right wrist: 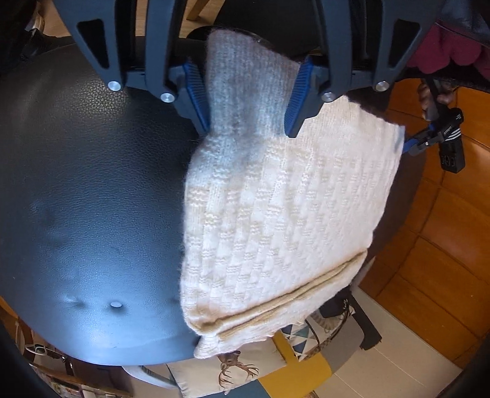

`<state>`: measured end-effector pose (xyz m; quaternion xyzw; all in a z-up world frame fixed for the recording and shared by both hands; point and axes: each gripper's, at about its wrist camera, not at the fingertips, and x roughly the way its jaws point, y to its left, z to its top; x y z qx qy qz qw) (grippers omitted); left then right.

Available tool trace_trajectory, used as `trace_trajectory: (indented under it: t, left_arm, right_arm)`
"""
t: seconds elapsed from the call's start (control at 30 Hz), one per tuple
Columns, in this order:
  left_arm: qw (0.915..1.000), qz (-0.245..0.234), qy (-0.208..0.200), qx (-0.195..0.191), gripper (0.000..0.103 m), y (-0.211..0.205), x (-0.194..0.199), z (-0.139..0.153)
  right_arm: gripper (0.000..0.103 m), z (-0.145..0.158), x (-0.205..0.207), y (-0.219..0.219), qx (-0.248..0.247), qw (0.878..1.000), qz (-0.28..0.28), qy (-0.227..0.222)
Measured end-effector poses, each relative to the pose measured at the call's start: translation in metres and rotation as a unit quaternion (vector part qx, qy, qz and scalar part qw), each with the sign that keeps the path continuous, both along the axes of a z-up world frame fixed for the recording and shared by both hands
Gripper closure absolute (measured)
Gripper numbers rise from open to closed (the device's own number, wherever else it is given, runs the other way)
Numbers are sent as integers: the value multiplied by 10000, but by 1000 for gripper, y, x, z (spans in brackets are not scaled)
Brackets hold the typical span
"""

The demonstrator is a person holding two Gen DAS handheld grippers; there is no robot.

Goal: Fold clothes

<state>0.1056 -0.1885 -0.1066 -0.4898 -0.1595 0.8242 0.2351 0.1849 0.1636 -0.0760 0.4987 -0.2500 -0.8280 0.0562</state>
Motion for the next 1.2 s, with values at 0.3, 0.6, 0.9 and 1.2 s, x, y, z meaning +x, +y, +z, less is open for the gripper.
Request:
trace_trajectory:
  t: [0.3,0.6,0.9,1.2]
  left_arm:
    - [9999,-80,-121,-19,9,8,0,1]
    - [9992,-137,-386,-47,81,16,-9,-7]
    - [9997,-108,-200,-17,94,17,-7,-2]
    - [9944,-76,340,997,96,7,-31,46]
  right_arm:
    - [48,4,4,-12,230,9996,-13,167]
    - [58,4,3,-11,290,9995,-85,18]
    - [94,5,14,-11,-64,9980,-438,446]
    - [94,31,-21,-10,-1577,9756,-321,1494]
